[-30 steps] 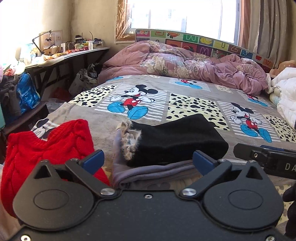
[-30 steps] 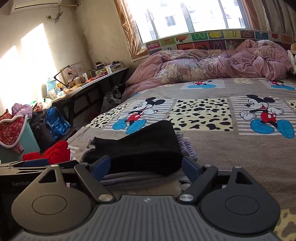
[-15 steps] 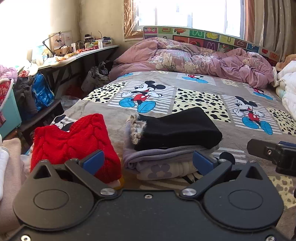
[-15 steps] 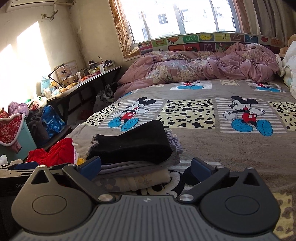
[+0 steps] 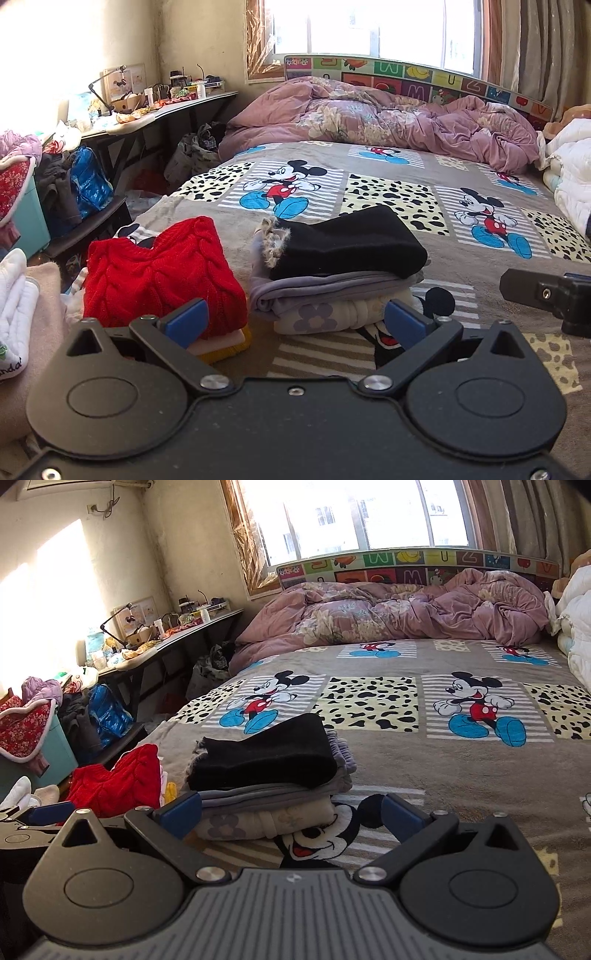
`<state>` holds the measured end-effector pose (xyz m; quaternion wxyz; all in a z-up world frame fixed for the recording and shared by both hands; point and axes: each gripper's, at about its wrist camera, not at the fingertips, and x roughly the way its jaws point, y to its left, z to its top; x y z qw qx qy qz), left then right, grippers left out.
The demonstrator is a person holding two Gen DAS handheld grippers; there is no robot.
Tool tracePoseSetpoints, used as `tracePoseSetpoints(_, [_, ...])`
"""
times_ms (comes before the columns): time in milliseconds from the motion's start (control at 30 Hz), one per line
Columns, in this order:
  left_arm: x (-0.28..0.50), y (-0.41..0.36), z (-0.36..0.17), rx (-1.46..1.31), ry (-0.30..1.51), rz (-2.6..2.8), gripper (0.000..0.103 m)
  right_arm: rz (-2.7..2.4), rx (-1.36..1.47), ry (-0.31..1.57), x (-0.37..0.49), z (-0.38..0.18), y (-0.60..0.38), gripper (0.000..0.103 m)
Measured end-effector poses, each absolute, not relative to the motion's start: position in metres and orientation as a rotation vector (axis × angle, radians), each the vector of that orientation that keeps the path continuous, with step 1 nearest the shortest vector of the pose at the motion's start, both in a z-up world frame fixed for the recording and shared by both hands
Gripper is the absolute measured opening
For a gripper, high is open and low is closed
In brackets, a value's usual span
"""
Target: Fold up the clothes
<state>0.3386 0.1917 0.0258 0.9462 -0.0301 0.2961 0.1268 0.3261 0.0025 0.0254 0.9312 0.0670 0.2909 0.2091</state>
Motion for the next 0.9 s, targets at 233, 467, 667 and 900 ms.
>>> tracePoseSetpoints(233, [0.321, 0.187, 0.037, -0.052, 0.588, 0.263, 0.103, 0.432, 0.134, 0.607, 0.306, 0.031, 0.002, 0.102])
tracePoseSetpoints(467, [0.303, 0.184, 0.042, -0.059, 0.585, 0.25, 0.103, 0.426, 0.151, 0.623, 0.289, 0.032, -0.002, 0.103])
tracePoseSetpoints(667, [0.288, 0.182, 0.047, -0.06, 0.576, 0.239, 0.103, 0.427, 0.148, 0.627, 0.274, 0.034, -0.001, 0.103])
tracePoseSetpoints(900, [0.272, 0.18, 0.055, -0.071, 0.562, 0.222, 0.103, 0.425, 0.141, 0.626, 0.257, 0.038, 0.0, 0.103])
